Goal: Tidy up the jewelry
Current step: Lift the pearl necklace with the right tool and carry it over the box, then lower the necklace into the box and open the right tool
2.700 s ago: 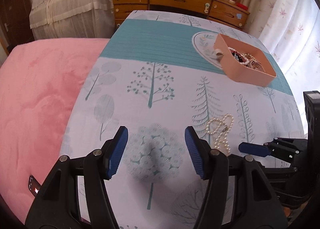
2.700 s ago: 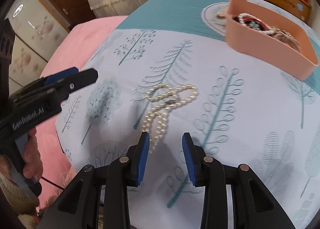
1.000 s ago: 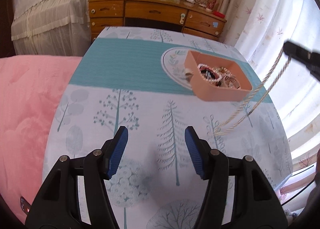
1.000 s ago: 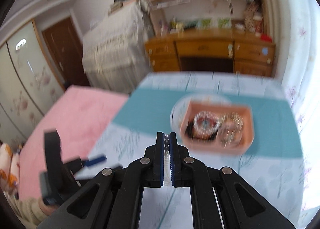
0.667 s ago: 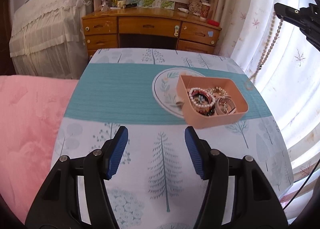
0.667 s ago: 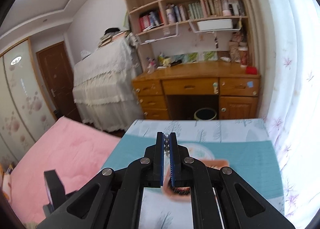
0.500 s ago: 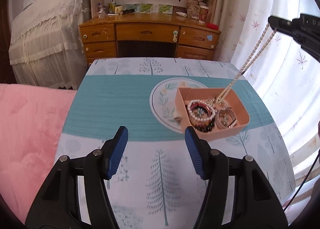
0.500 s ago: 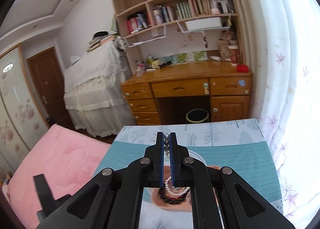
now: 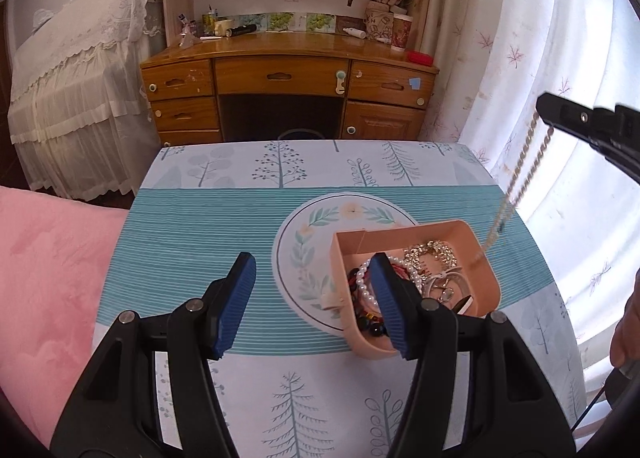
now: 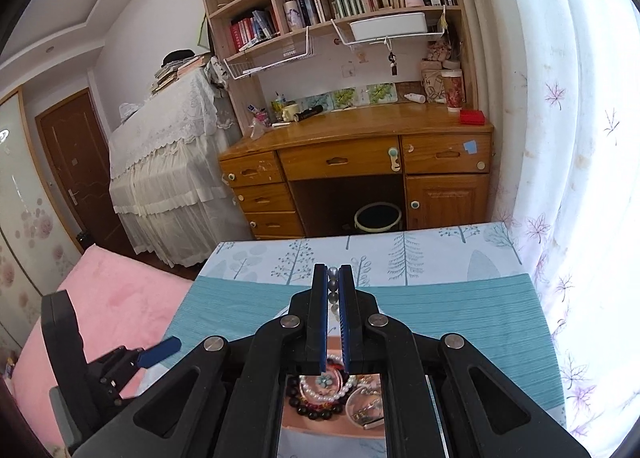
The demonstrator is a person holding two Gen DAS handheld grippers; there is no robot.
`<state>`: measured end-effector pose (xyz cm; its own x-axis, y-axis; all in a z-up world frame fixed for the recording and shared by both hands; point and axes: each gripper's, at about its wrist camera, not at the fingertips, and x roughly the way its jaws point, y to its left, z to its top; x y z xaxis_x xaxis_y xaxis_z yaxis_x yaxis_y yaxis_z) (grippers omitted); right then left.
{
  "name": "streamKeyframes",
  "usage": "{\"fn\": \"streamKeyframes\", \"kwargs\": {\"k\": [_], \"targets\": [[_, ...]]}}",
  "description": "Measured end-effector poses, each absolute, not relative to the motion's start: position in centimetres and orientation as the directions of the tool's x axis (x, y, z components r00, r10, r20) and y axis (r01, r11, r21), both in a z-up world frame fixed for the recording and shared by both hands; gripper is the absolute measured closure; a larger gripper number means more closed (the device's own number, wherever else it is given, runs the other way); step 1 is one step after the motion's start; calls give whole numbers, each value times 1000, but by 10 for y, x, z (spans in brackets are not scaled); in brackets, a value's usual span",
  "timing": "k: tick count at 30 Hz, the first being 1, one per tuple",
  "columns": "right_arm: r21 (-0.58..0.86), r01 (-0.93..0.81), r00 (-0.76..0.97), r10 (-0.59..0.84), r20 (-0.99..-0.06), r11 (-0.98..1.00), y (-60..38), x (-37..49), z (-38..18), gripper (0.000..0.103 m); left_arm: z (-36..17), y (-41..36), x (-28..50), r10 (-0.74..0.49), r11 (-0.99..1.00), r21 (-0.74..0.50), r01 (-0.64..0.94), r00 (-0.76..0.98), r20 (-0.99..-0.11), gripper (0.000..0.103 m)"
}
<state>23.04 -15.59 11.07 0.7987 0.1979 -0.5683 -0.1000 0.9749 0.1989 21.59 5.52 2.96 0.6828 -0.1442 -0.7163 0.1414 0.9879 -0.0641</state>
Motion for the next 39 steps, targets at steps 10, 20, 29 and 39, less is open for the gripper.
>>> {"fn": "streamKeyframes", "kwargs": {"k": [10,20,29,39], "targets": [[220,-49,792,173,-586,974,-178,259,80,99,14,44,231,-132,988,-47,144,667,-733,47],[230,-62,752,197,-629,971,-173,285,30,99,5,57,236,-113,993,-54,110,663,-740,47],[241,-152,734,273,-622,959,-129,295,25,99,3,67,233,-91,996,-52,78,669,-738,47],[229,-127,645,256,-720,965,-120,295,-20,98,0,71,227,-85,996,-47,74,666,-742,46]]}}
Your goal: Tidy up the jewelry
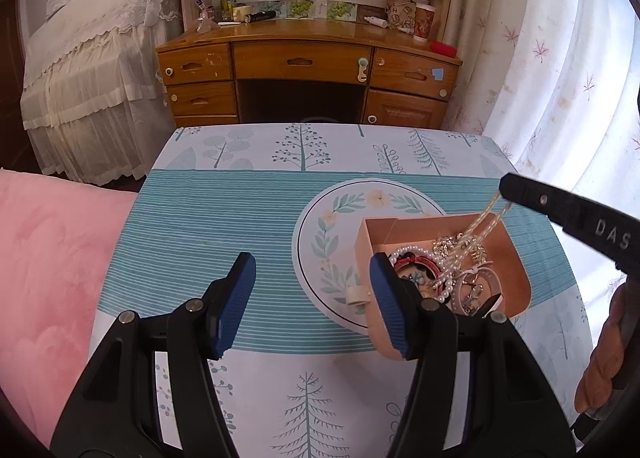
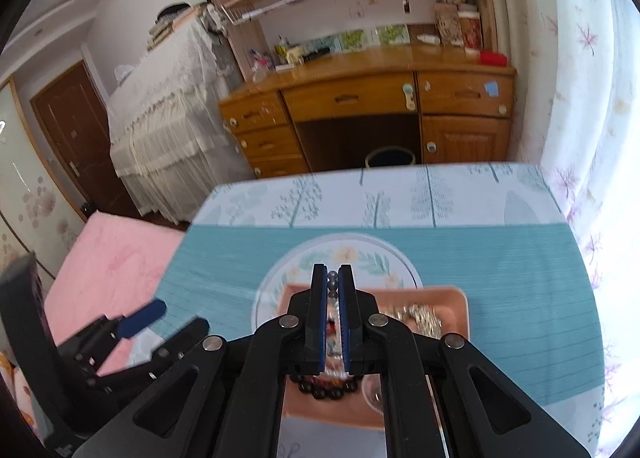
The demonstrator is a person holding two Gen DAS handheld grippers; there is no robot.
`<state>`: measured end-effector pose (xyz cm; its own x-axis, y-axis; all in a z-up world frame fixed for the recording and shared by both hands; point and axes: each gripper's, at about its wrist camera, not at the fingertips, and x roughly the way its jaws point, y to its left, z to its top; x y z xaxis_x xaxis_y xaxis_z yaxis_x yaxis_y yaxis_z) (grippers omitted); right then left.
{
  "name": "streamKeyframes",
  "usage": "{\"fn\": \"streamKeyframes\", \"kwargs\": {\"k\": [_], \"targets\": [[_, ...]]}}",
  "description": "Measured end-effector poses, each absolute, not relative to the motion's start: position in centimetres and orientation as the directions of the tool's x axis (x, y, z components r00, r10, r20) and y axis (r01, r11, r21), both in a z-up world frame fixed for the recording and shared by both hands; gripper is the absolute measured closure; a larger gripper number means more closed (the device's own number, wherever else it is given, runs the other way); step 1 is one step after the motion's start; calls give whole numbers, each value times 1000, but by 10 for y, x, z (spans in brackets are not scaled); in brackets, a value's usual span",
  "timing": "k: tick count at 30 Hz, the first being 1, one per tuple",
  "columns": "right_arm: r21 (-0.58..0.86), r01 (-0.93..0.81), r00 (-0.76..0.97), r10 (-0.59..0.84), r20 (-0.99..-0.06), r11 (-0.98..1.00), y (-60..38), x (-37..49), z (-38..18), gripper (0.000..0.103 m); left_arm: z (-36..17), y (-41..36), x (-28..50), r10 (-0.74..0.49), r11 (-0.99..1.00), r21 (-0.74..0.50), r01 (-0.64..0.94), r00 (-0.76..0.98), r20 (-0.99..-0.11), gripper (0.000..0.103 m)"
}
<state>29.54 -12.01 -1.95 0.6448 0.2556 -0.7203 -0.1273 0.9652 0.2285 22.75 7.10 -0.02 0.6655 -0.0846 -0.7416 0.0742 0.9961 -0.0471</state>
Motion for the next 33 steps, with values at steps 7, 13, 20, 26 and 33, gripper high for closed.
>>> {"fn": "streamKeyframes", "kwargs": {"k": [7,13,20,26,33], "targets": [[238,-106,608,252,-753,965,-132,280,-43,96,2,65,213,-97,994,-47,94,656,-749,43],[227,-105,599,244,-762,968,-141,247,-52,83,5,56,190,-102,994,-45,104,649,-754,33],[240,-106,586,255,-769,965,-154,199,-56,83,3,44,156,-92,993,-30,110,618,-780,32],[237,-96,583,248,-774,967,-161,153,-60,62,3,41,118,-90,994,-34,104,610,-788,32],[228,-103,554,246,-795,968,-156,103,-60,45,5,43,68,-98,995,-57,88,591,-801,32]]}}
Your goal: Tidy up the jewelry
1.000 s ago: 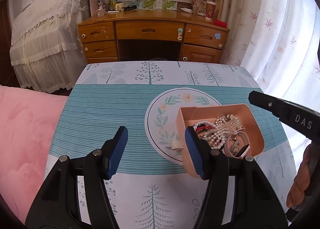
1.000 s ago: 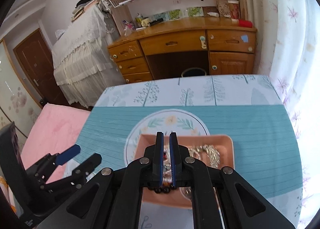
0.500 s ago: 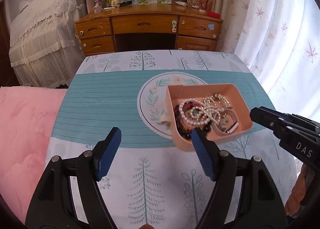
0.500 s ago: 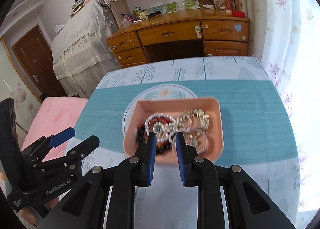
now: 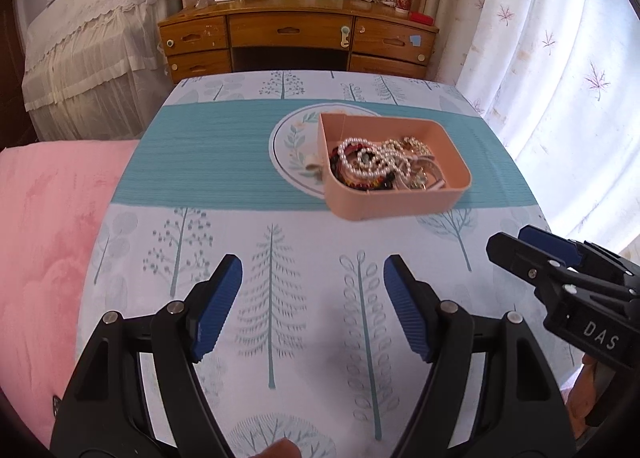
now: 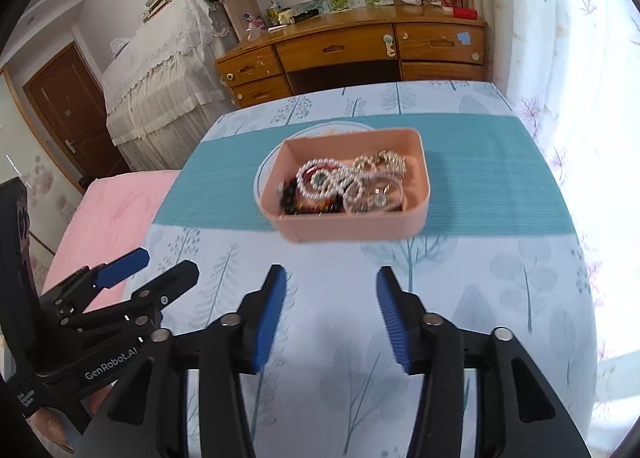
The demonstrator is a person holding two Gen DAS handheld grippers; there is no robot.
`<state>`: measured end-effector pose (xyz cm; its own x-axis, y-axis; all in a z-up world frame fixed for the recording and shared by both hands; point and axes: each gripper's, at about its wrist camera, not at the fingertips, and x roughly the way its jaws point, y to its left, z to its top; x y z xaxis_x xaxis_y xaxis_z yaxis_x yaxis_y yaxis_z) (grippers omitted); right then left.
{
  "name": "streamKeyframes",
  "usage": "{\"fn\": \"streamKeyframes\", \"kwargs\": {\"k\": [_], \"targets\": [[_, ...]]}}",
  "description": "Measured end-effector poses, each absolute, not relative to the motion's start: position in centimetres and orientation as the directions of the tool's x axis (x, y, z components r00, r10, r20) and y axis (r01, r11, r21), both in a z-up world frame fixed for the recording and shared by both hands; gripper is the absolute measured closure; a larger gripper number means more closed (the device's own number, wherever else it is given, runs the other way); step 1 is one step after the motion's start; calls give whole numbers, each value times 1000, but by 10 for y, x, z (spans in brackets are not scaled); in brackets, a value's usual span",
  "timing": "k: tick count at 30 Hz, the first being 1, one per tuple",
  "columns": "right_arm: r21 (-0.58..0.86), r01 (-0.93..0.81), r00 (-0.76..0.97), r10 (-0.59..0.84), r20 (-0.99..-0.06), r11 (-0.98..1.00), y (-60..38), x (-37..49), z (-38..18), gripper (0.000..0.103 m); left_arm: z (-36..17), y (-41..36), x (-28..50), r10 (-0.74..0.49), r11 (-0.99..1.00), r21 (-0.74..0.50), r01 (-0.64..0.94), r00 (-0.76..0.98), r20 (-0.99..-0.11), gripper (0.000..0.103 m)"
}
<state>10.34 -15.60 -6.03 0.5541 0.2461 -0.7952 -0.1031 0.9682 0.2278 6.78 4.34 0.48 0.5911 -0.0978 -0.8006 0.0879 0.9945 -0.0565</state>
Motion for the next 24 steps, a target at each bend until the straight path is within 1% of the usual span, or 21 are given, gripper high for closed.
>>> {"fn": "streamKeyframes", "kwargs": {"k": [3,7,16,21,24], "targets": [[209,-99,572,228,-788,973,-153,77,-56,35,6,44,45,-99,995,-64,80,588,-803,32],[199,-91,579,215,-787,976,-149,45,-52,29,11,41,22,-93,995,-56,81,601,-794,32],[204,-61,566,202,-799,977,-154,3,-46,27,18,35,-12,-94,995,-65,70,593,-799,32],[196,-48,568,188,-801,979,-157,-9,-41,22,22,34,-22,-91,996,-68,61,594,-800,32],[197,-43,572,186,-799,979,-159,-16,-40,20,25,34,-29,-86,996,-62,60,599,-796,31]]}}
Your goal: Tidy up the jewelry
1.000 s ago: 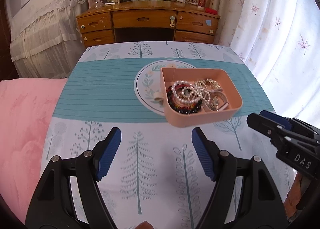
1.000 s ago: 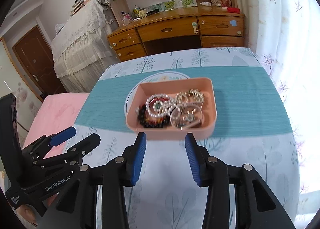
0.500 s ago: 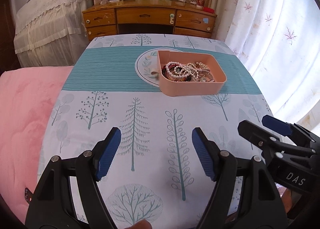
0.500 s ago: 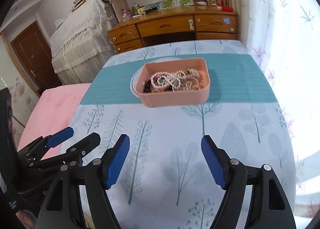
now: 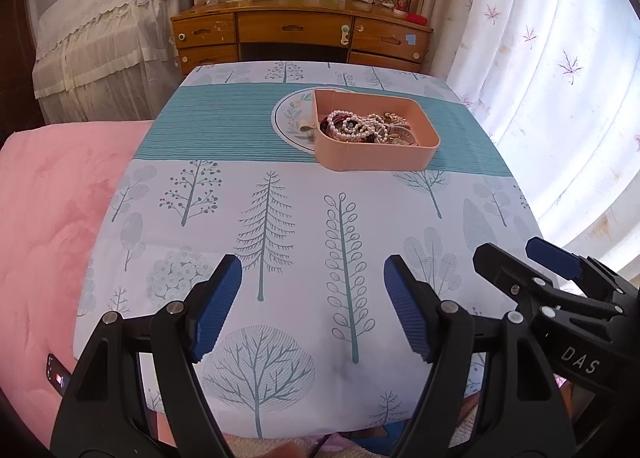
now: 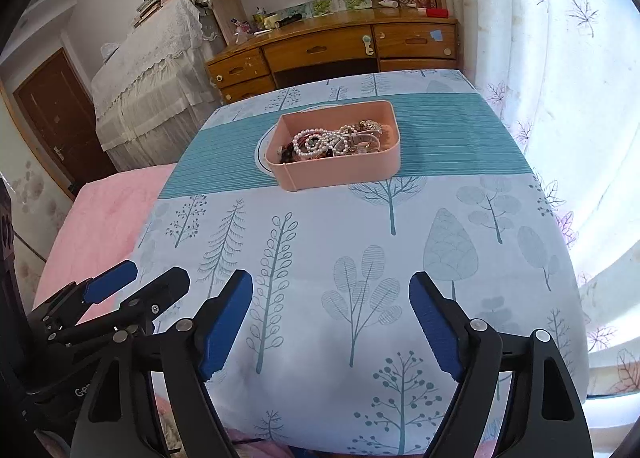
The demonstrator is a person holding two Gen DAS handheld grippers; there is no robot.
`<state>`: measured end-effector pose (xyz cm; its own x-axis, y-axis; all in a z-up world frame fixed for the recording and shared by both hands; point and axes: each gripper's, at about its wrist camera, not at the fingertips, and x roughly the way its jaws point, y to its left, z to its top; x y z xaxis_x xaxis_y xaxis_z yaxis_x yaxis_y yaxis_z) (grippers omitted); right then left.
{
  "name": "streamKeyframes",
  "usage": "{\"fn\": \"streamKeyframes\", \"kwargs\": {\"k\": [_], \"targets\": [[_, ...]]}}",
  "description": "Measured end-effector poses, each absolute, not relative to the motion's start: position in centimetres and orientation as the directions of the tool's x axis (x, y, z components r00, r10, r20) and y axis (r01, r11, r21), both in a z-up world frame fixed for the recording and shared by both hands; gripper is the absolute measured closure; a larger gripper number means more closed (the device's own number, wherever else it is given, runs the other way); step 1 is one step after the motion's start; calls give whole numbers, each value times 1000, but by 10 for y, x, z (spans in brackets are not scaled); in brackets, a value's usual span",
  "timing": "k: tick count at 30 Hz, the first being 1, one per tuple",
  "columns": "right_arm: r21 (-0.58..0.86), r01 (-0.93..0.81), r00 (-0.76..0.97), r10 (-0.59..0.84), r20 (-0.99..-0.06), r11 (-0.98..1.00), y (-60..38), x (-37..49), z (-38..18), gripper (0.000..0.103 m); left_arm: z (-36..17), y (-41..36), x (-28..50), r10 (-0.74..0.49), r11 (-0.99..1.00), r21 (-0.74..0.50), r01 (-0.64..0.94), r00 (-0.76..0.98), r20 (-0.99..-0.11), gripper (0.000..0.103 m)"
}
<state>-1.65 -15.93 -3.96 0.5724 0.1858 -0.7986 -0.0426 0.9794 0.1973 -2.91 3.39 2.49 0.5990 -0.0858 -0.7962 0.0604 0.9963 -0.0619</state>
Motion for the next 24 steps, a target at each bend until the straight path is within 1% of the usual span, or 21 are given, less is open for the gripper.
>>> {"fn": "streamKeyframes", "kwargs": {"k": [2,9,17,24], "targets": [[185,-38,578,173,-797,982,-159,-21,-39,20,27,34,-34,-69,998,-47,52,607,-792,28],[191,-30,580,173,-796,981,-164,-30,-36,19,30,31,-42,-64,998,-44,48,605,-793,28],[187,-26,588,166,-792,982,-167,-38,-35,18,34,29,-49,-47,999,-31,38,614,-788,24],[174,-35,589,161,-792,984,-166,-40,-37,18,35,31,-51,-34,999,-23,25,623,-782,23]]}}
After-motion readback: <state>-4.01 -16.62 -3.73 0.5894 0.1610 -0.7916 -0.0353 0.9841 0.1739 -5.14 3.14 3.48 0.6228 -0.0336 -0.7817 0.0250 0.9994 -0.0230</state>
